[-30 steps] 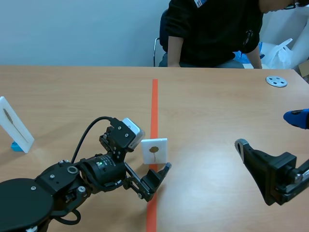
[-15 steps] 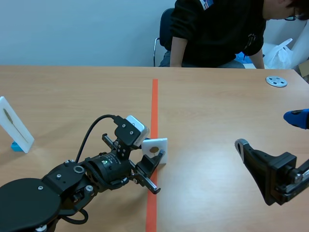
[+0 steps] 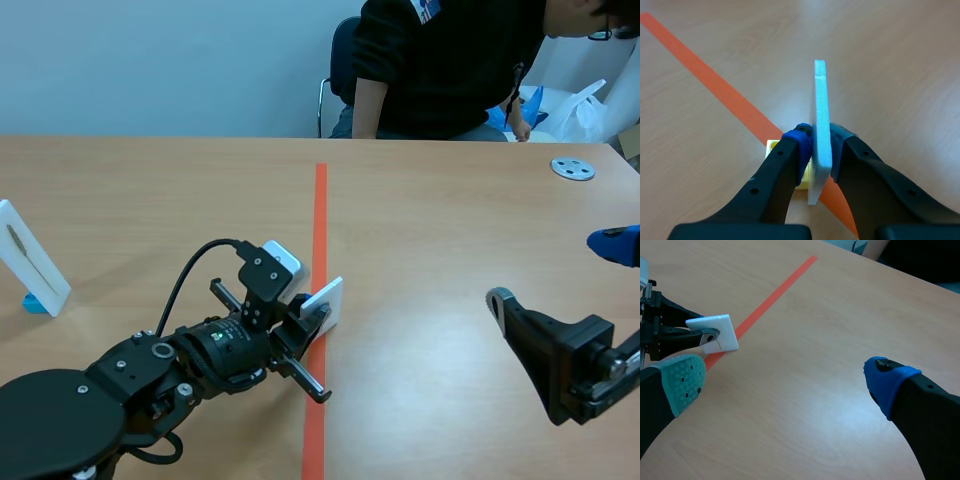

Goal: Sort the leaf by its shape. The table is split by an orange tape line. A compound leaf with several leaflets goes to the left side, a simple leaf with one blade goes to the right side. Return to the home posture when a red brick is placed on the table.

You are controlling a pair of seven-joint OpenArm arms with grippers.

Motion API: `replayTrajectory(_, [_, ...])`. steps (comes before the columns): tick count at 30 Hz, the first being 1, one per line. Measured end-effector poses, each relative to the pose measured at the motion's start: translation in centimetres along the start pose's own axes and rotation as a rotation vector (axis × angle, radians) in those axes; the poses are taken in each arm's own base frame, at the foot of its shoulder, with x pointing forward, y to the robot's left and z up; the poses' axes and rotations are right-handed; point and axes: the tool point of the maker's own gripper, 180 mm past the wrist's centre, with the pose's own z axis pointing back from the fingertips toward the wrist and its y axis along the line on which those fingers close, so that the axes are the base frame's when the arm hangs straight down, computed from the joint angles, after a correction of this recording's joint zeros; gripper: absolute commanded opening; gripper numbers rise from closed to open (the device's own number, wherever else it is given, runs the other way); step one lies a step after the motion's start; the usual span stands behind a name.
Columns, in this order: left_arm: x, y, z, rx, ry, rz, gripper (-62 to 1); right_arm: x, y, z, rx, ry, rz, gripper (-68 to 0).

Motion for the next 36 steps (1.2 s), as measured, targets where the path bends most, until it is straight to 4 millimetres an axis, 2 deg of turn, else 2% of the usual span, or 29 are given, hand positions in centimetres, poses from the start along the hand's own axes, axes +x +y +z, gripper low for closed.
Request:
replayTrajectory(2, [1.1,0.1,0.3,0.011,-0.013,0.023,-56.9,0.0,0.0,0.0,0.000,0.000,0.000,0.4])
replayTrajectory(5, [3.9,0.4,1.5,0.037,-0.073,0.076,-56.9,0.0,0.0,0.0,0.000,0.000,0.000,0.4])
replayTrajectory(9, [7.0,1.1,4.5,0.082,-0.138,0.113,-56.9,0.0,0.0,0.0,0.000,0.000,0.000,0.4])
replayTrajectory(12, [8.0,1.7,7.2,0.131,-0.161,0.154,-56.9,0.0,0.0,0.0,0.000,0.000,0.000,0.4])
replayTrajectory(14, [7.9,2.1,9.2,0.172,-0.164,0.181,-56.9,0.0,0.0,0.0,0.000,0.000,0.000,0.4])
replayTrajectory(18, [6.3,3.4,12.6,0.262,-0.126,0.204,-56.9,0.0,0.0,0.0,0.000,0.000,0.000,0.4])
replayTrajectory(24, [4.5,7.3,17.0,0.424,-0.126,0.275,-56.9,0.0,0.0,0.0,0.000,0.000,0.000,0.4])
replayTrajectory(31, [2.8,10.6,19.6,0.568,-0.086,0.253,-56.9,0.0,0.0,0.0,0.000,0.000,0.000,0.4])
replayTrajectory(36, [0.6,12.6,20.4,0.659,-0.048,0.263,-56.9,0.1,-0.1,-0.1,-0.001,-0.005,0.002,0.4])
